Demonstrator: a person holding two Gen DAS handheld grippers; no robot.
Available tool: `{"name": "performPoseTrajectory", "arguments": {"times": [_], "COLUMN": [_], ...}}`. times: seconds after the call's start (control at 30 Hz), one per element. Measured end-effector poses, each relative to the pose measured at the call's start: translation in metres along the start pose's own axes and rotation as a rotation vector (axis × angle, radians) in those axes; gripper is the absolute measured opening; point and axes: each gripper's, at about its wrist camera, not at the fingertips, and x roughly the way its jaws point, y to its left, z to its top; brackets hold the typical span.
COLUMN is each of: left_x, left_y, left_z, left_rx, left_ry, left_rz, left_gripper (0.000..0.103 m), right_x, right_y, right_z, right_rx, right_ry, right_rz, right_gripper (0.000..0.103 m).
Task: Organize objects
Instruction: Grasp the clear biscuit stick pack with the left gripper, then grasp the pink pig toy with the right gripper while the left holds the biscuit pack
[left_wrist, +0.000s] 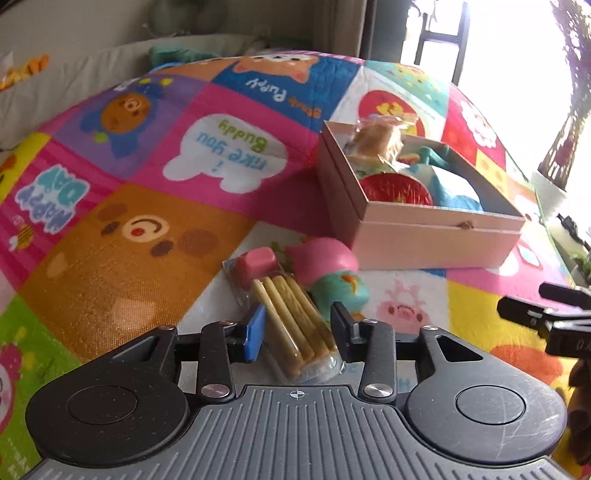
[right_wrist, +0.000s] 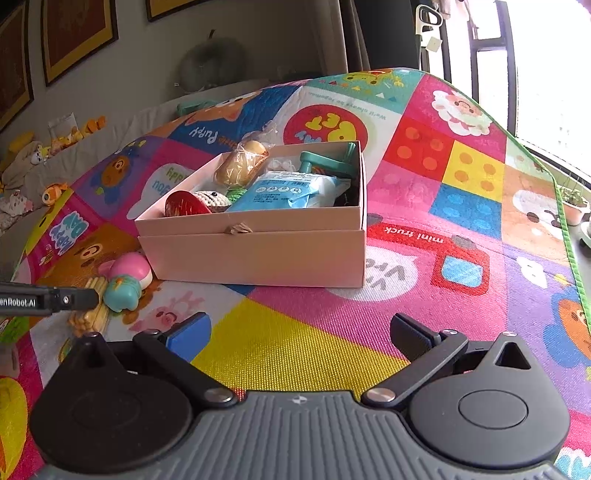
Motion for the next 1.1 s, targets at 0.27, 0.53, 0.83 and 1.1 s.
{"name": "performPoseTrajectory", "arguments": {"times": [0.27,0.53,0.83,1.1], "left_x": [0.006,-0.001,-0.025,-0.026], "left_y": [0.019,0.035,0.054,0.058], "left_z": [-0.008,-0.011,-0.034,-0.035], "left_rx": [-0.043,-0.089,-0.098,-0.102], "left_ry": [0.008,-0.018,-0.041,-0.050], "left_rz": [0.107,0.080,0.044,0.023], "left_gripper": [0.045,0.044,0.044,0.044], "right_x": [-0.001,0.000,0.002,0.064], "right_y": [-0.001,0.011,0.097,0.157], "right_z": [0.000,0.000,0.016,0.037], "right_rx": [0.006,-0.063,-0.282,-0.289], "right_ry": [-0.004,0.008,0.058,0.136], "right_rz": [0.001,-0.008,0.188,0.217], "right_gripper": [0.103,0.103,0.103,0.062]}}
